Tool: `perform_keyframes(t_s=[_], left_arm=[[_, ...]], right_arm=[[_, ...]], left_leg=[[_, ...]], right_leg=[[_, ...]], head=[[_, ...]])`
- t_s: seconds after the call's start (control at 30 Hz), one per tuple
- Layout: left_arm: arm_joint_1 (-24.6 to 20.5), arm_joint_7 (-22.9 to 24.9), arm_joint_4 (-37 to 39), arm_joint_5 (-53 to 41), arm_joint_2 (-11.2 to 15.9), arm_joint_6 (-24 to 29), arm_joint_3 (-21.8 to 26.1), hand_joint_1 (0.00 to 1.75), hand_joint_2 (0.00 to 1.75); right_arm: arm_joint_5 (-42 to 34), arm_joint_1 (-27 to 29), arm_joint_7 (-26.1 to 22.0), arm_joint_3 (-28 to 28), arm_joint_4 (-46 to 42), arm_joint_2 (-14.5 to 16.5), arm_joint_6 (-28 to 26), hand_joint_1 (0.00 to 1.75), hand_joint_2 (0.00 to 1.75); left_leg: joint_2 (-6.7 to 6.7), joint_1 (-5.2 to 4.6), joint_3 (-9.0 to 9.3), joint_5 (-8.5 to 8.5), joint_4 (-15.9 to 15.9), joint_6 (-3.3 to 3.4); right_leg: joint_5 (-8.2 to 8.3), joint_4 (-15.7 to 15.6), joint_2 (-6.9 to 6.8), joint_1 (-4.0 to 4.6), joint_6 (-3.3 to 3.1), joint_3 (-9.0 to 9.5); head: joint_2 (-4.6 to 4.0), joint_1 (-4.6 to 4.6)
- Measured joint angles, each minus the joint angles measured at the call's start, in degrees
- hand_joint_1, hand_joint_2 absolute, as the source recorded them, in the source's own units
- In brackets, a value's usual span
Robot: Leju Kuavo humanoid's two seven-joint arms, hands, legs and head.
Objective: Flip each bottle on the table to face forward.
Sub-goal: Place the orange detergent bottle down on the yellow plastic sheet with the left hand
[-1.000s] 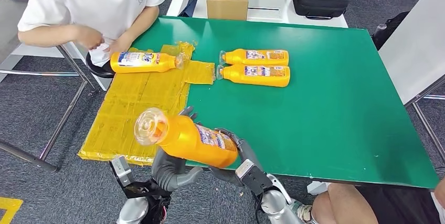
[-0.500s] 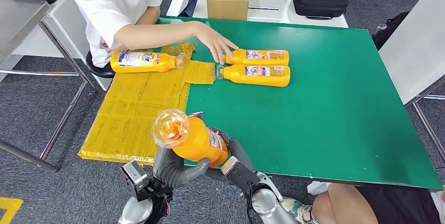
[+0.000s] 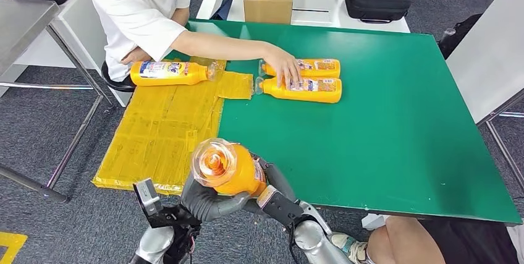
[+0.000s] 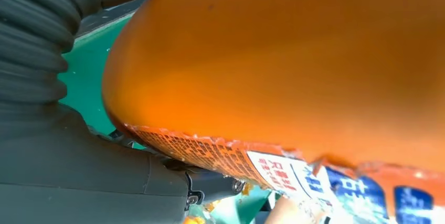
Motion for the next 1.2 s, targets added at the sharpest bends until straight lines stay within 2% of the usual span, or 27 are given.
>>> perform_keyframes(t_s=[0.07,0.13,0.2,0.27,0.33,0.5,0.6,0.8,0.93,1.07,1.13,1.2], left_arm=[[-0.4,0.7,0.7,2.5,0.4,-2.5,0.0,1.75,1.75],[-0.6,1.5,1.1,3.0,0.7,-2.1,0.0,1.75,1.75],[-0.6,1.8,1.0,1.5,1.1,0.9,0.0,1.75,1.75],[-0.7,1.6,0.4,-1.3,1.8,3.9,0.4,1.75,1.75],[-1.0,1.6,0.0,-3.3,2.6,5.4,1.2,1.75,1.75],[-1.0,1.9,-0.3,-4.5,3.7,5.9,3.2,1.75,1.75],[-0.3,1.7,-0.5,-6.7,4.4,8.3,4.4,1.75,1.75],[2.9,1.9,-4.9,-8.6,6.7,10.2,9.9,1.75,1.75],[4.3,2.7,-7.0,-13.0,8.0,12.3,13.1,1.75,1.75],[4.5,2.8,-7.7,-14.1,8.7,12.9,14.7,1.75,1.75],[4.4,3.9,-7.8,-17.9,9.1,15.7,14.9,1.75,1.75],[3.9,6.6,-7.6,-26.0,9.7,20.9,15.1,1.75,1.75]], right_arm=[[1.5,0.0,-1.9,0.1,0.3,0.3,-4.0,0.0,0.0],[3.2,0.8,-3.5,0.1,-0.3,1.0,-11.3,0.0,0.0],[4.4,2.3,-3.9,0.1,-2.5,1.7,-18.7,0.0,0.0],[5.3,3.9,-3.7,0.1,-5.9,1.8,-23.7,0.0,0.0],[5.8,5.0,-3.7,0.1,-9.3,1.7,-26.1,0.0,0.0],[4.9,5.7,-4.4,-0.2,-13.9,1.5,-27.3,0.0,0.0],[0.3,5.9,-5.3,-1.5,-16.1,1.4,-27.1,0.0,0.0],[-7.8,7.7,-5.9,-10.4,-21.9,1.2,-28.2,0.0,0.0],[-8.3,8.8,-6.8,-16.0,-24.4,1.2,-28.1,0.0,0.0],[-8.2,9.5,-7.1,-18.4,-25.9,1.3,-28.0,0.0,0.0],[-7.9,9.8,-7.2,-18.9,-26.6,1.3,-28.9,0.0,0.0],[-7.7,10.2,-7.2,-19.1,-27.8,1.3,-30.4,0.0,0.0]], left_leg=[[0.0,0.0,0.0,0.01,0.0,-0.01],[0.01,0.01,0.0,0.0,0.0,-0.01],[-0.08,0.01,-0.05,0.0,0.0,-0.01],[-0.19,0.02,-0.09,0.0,0.0,-0.01],[-0.16,0.02,-0.09,-0.01,0.0,-0.01],[-0.14,0.02,-0.08,0.02,0.0,0.0],[-0.11,0.02,-0.07,0.03,0.0,0.0],[-0.04,0.01,-0.08,0.02,0.0,-0.01],[-0.05,0.01,-0.09,0.01,0.0,-0.01],[-0.03,0.02,-0.08,0.01,0.0,-0.01],[-0.04,0.02,-0.07,0.02,0.0,-0.01],[-0.04,0.02,-0.06,0.02,0.0,-0.01]], right_leg=[[0.0,0.0,-0.01,0.0,0.0,0.0],[0.0,0.0,0.0,0.0,0.0,-0.01],[-0.02,0.0,-0.08,0.0,0.0,-0.03],[-0.04,0.0,-0.16,0.0,-0.01,-0.04],[-0.04,0.0,-0.15,0.0,-0.02,-0.06],[-0.03,0.0,-0.16,0.0,-0.02,-0.06],[-0.02,0.0,-0.15,0.0,-0.02,-0.06],[-0.02,0.0,-0.14,0.0,-0.02,-0.09],[-0.03,0.0,-0.14,0.0,-0.02,-0.11],[-0.02,0.0,-0.14,0.01,-0.02,-0.11],[-0.02,0.0,-0.14,0.01,-0.03,-0.1],[-0.02,0.0,-0.14,0.0,-0.03,-0.11]], head=[[0.0,0.01],[-0.01,0.0],[-0.01,0.0],[0.0,0.01],[0.0,0.01],[-0.01,0.0],[0.0,0.0],[-0.01,0.0],[0.0,0.0],[0.0,0.0],[0.0,0.01],[0.0,0.02]])
